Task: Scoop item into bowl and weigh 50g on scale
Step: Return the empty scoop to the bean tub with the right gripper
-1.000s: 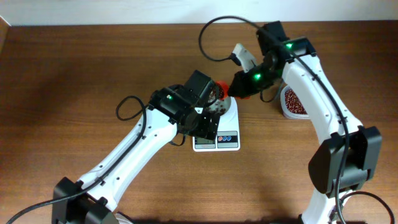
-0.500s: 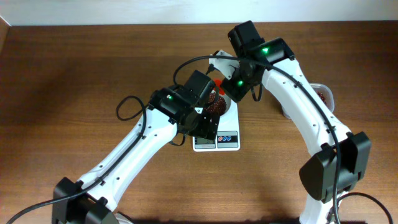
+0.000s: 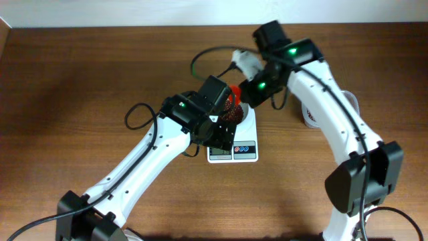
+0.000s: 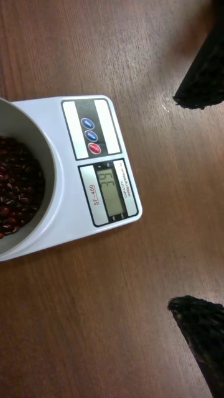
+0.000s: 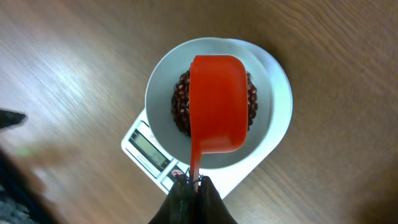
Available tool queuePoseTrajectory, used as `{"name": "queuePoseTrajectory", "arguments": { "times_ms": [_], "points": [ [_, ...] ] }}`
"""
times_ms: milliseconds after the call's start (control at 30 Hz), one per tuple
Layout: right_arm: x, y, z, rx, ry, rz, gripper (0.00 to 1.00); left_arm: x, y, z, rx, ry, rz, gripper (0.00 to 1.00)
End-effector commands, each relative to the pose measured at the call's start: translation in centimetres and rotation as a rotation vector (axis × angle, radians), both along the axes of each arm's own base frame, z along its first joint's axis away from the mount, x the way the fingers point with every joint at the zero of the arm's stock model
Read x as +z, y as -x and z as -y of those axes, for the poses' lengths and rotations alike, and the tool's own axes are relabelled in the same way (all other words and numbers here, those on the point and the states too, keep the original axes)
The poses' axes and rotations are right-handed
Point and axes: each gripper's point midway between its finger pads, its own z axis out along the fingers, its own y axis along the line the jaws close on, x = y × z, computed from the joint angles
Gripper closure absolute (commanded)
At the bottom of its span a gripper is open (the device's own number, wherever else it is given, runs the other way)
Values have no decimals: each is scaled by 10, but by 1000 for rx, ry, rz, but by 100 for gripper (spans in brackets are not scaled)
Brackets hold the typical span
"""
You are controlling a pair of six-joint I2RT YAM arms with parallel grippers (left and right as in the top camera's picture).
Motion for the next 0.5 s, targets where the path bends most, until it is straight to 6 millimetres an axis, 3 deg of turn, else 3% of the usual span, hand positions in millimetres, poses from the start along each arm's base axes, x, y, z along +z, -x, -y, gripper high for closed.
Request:
{"name": "queuePoseTrajectory", "arguments": {
  "times_ms": [0, 133, 233, 267, 400, 467],
  "points": [
    [53, -5, 6, -75, -355, -85, 96, -5, 1, -1, 15, -12, -8, 1],
    [62, -6, 39, -78, -443, -99, 96, -5, 1, -1, 15, -12, -8, 1],
    [60, 14, 86, 97, -431, -12, 96, -5, 1, -1, 15, -12, -8, 1],
    [60, 13, 98, 74, -430, -11, 96, -5, 1, -1, 15, -12, -8, 1],
    [56, -3, 183, -142, -397, 28, 96, -5, 1, -1, 15, -12, -8, 1],
    [56, -4, 207, -214, -399, 33, 96, -5, 1, -1, 15, -12, -8, 1]
  ]
}}
